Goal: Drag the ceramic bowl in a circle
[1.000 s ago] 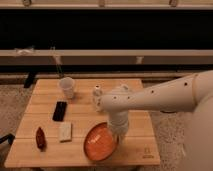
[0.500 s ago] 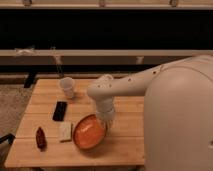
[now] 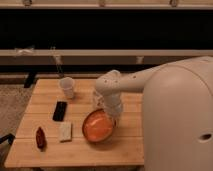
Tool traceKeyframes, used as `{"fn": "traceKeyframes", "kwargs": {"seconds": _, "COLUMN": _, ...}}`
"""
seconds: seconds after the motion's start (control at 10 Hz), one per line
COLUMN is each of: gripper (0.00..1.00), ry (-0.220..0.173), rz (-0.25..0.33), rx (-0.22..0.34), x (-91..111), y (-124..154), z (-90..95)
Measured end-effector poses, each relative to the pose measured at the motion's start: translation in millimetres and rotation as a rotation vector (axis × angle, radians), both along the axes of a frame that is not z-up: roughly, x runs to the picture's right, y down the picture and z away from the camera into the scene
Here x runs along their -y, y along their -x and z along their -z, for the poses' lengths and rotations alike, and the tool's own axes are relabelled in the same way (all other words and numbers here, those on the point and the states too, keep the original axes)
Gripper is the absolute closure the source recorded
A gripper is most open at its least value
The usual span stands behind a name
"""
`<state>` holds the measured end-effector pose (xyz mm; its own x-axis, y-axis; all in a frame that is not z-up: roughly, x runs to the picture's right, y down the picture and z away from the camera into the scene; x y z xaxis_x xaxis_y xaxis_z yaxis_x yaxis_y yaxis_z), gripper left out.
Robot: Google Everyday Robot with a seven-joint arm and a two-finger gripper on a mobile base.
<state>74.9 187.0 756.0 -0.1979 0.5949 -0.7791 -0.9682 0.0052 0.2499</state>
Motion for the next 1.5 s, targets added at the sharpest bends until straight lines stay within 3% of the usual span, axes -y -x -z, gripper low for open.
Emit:
{"fn": "traceKeyframes", "kwargs": {"seconds": 0.4, "gripper": 1.0, "ry": 0.028, "rz": -0.015, "rx": -0.107, "x": -22.2, "y": -76.8, "z": 35.7}}
{"fn": "traceKeyframes", "kwargs": {"seconds": 0.7, "gripper": 1.0, "ry": 0.046, "rz": -0.01, "rx": -0.128, "x": -42.2, "y": -98.9, "z": 62.2}}
{"fn": "traceKeyframes", "kwargs": {"seconds": 0.9, "gripper": 1.0, "ry": 0.053, "rz": 0.016, "rx": -0.093, "x": -49.8, "y": -87.4, "z": 69.7}}
{"fn": "traceKeyframes", "kwargs": {"seconds": 1.2, "gripper": 1.0, "ry": 0.06, "rz": 0.064, "rx": -0.017, "x": -50.2, "y": -42.3, "z": 68.9}}
{"fn": "traceKeyframes", "kwargs": {"seconds": 1.5, "gripper": 1.0, "ry": 0.056, "rz": 0.122, "rx": 0.08, "x": -38.4, "y": 36.4, "z": 58.2}}
